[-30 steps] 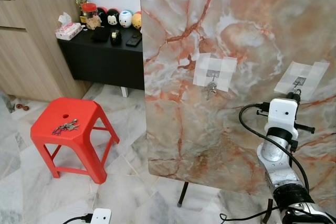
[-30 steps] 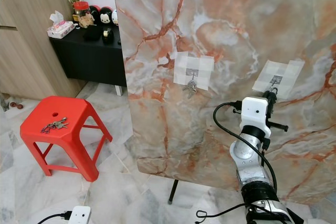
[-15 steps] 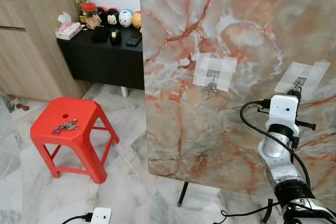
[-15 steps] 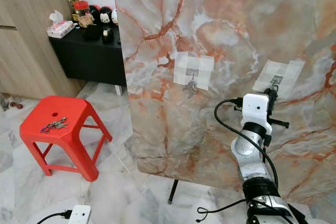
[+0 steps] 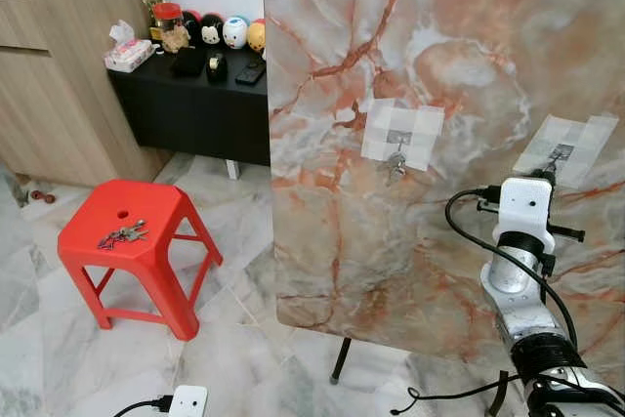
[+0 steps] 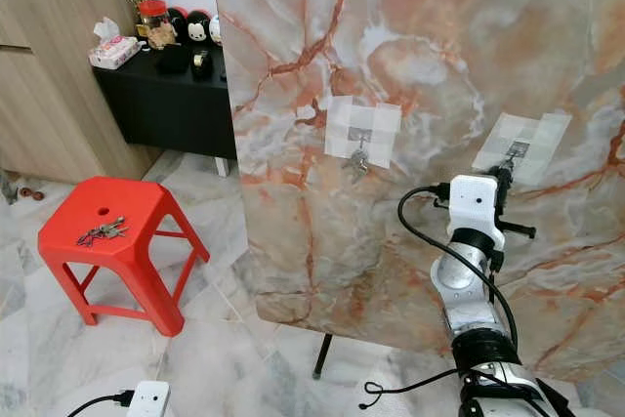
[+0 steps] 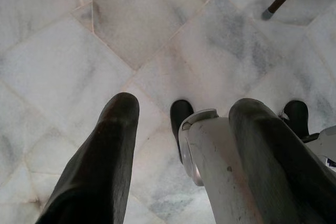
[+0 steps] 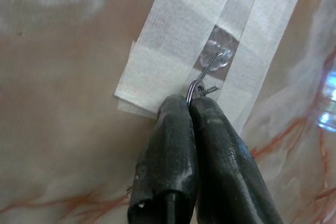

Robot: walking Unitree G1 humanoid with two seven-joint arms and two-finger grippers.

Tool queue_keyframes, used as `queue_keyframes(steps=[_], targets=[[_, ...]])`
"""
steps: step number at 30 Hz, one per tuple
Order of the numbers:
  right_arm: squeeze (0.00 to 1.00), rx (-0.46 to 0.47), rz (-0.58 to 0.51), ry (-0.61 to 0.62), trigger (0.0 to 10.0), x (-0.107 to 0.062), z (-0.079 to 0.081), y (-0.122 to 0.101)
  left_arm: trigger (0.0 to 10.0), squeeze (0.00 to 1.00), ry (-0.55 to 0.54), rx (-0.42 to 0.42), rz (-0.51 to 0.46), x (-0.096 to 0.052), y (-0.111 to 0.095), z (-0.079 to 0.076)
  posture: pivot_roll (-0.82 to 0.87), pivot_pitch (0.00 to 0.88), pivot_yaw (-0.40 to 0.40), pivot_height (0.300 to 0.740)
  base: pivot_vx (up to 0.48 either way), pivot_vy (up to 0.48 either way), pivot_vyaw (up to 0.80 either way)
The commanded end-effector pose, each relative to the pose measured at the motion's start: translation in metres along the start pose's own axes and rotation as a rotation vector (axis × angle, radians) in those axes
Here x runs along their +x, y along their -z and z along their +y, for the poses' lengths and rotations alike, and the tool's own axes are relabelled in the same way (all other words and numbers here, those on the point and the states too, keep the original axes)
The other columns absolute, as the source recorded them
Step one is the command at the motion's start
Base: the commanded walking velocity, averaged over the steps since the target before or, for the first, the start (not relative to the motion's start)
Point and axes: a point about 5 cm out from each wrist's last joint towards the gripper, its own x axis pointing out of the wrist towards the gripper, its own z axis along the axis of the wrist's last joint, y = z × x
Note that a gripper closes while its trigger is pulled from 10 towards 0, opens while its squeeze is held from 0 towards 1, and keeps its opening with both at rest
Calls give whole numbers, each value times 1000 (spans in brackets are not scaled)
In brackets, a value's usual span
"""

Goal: Hang keys on a hook

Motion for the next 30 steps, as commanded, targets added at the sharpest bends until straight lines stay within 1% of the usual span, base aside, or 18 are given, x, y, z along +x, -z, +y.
queue_keyframes(steps=[1,11,12,13,14,22,28,30], targets=[[0,-2,1,6,10000,7,-3,-4,10000,0,0,12,25,-1,4,0,22,0,-47,740,0,0,0],[0,-2,17,4,10000,6,-2,-2,10000,0,0,11,25,-1,4,-1,22,0,-48,740,0,0,0],[922,-1,14,7,10000,6,-2,-2,10000,0,0,11,26,-1,4,-1,22,0,-48,740,0,0,0],[922,-1,12,8,10000,6,-2,-2,10000,0,1,11,26,-1,5,-1,22,0,-48,740,0,0,0],[1000,-1,11,10,10000,6,-3,-2,10000,0,1,10,27,-1,5,-2,22,0,-48,740,0,0,0],[1000,7,4,14,10000,5,-3,-3,10000,0,2,13,32,-1,6,-2,21,0,-47,740,0,0,0],[1000,25,-11,-10,10000,-2,2,-3,10000,0,0,12,33,-1,7,-1,21,0,-47,740,0,0,0],[1000,23,-20,-31,10000,-8,5,-1,10000,0,1,13,32,-1,7,-1,18,0,-49,740,0,0,0]])
